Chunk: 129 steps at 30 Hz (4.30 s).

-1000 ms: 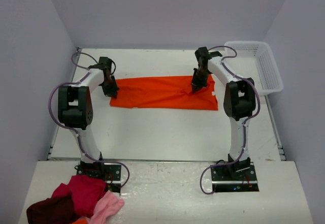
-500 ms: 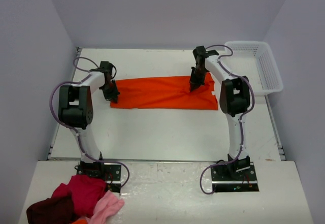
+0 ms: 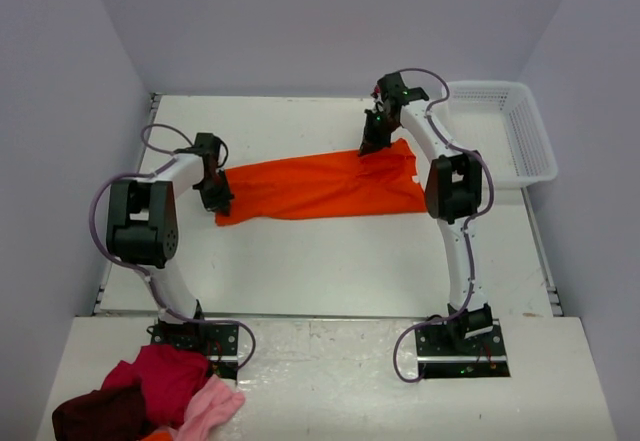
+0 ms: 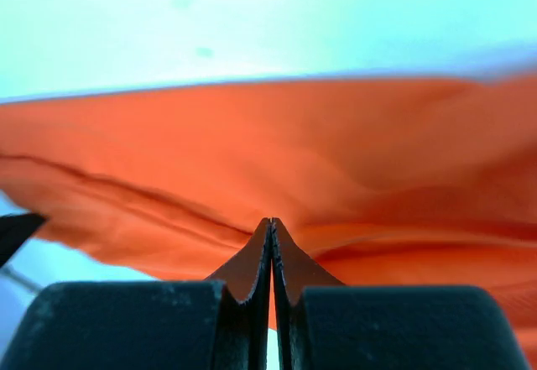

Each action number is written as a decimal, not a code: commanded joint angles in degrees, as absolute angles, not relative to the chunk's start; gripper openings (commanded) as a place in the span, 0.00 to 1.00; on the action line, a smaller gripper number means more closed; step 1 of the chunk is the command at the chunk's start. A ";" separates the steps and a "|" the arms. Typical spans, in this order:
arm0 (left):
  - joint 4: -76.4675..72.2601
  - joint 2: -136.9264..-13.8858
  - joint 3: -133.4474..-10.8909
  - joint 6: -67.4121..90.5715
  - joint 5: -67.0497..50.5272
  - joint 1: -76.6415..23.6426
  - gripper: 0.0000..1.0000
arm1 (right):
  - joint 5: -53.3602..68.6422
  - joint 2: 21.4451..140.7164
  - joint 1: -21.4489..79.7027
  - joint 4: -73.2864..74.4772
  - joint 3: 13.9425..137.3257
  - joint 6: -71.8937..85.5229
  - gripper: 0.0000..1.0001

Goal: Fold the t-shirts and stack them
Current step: Fold the other side of the tshirt into a rectangle, then rotate the tshirt 90 degrees

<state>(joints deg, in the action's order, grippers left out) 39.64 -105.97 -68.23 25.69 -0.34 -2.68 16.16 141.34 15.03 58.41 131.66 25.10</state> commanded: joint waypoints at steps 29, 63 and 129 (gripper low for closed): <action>47.90 -92.73 -68.20 23.38 3.69 -5.71 0.00 | 16.44 125.06 11.87 52.12 109.34 23.64 0.00; 46.67 -80.86 -62.05 22.41 4.22 -8.70 0.00 | 31.21 141.35 13.97 46.41 134.46 16.18 0.00; 51.59 -113.56 -74.54 23.99 0.88 -13.62 0.00 | 9.40 139.74 19.34 69.78 121.80 23.56 0.00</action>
<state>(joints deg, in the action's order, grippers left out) 47.24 -113.78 -79.15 22.17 -0.58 -12.60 12.64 138.50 19.29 66.70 117.73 23.35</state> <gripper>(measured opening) 0.002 0.003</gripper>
